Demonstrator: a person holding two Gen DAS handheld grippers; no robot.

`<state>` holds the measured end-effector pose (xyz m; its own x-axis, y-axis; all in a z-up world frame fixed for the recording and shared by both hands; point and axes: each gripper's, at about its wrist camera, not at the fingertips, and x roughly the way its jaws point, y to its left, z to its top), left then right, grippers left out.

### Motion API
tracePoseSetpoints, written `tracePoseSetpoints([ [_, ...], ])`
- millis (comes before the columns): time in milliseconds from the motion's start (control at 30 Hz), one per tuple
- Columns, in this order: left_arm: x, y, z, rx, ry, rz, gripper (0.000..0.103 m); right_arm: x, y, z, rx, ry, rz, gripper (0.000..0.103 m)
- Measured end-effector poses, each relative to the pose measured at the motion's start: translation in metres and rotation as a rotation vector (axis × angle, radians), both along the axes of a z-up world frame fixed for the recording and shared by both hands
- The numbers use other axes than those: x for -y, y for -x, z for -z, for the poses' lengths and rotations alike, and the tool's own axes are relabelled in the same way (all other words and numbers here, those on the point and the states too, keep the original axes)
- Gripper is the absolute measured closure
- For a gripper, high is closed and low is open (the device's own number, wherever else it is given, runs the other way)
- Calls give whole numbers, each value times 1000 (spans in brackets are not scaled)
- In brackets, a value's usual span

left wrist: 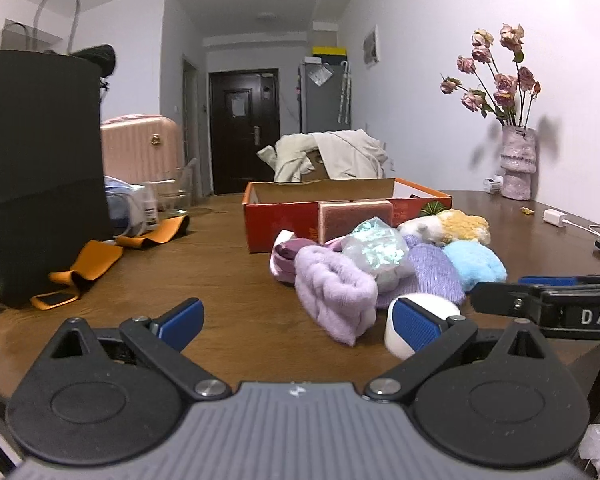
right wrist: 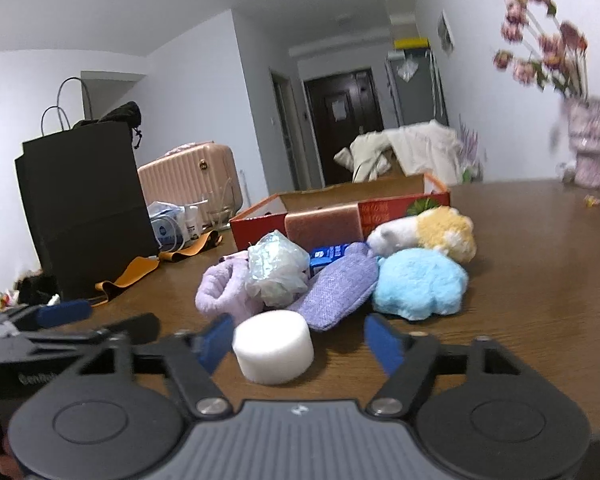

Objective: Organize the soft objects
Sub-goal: 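Reach both tools to the lilac fuzzy headband and close on it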

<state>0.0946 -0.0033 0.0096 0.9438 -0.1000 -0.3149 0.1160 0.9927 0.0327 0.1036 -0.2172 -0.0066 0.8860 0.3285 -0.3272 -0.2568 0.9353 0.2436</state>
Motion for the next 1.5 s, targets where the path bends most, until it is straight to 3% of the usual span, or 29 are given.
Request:
tracePoseSetpoints([
  [67,-3,-15,-4,-7,15,-12,1,-2,-11,-3,-8,-4,-22,48],
  [300,-43,-61,-19,-13,20,-121,1,-50,-59,-11,-27,52,-181,50],
  [367,-55,-67,-20,-19,22,-139,1,-72,-72,-8,-38,91,-211,64],
  [400,-61,-70,-20,-26,27,-146,1,-83,-75,-7,-33,120,-240,76],
  [433,-66,-73,-20,-35,37,-149,1,-94,-76,-7,-21,161,-269,76],
  [533,-77,-83,-22,-62,94,-121,1,-123,-63,-9,43,281,-387,77],
  [633,-76,-102,-22,-71,129,-39,4,-141,-53,-5,24,309,-478,77],
  [667,-73,-110,-20,-78,131,12,9,-145,-52,-4,10,306,-488,77],
  [733,-65,-122,-13,-128,110,50,32,-148,-48,-4,-4,293,-473,76],
  [800,-63,-135,-2,-205,96,72,63,-147,-45,-6,-4,274,-439,69],
  [867,-69,-141,9,-279,128,78,67,-140,-46,-8,-14,255,-402,62],
  [1000,-84,-126,12,-282,179,87,76,-134,-51,-3,-68,249,-340,62],
  [1233,-87,-84,12,-244,189,-13,76,-109,-68,4,-122,226,-174,62],
  [1333,-86,-64,5,-192,158,26,70,-100,-70,5,-121,218,-117,62],
  [1400,-92,-58,-3,-133,138,1,51,-95,-68,2,-110,204,-90,61],
  [1500,-106,-73,-5,-139,174,-16,50,-88,-59,-8,-67,137,-113,60],
])
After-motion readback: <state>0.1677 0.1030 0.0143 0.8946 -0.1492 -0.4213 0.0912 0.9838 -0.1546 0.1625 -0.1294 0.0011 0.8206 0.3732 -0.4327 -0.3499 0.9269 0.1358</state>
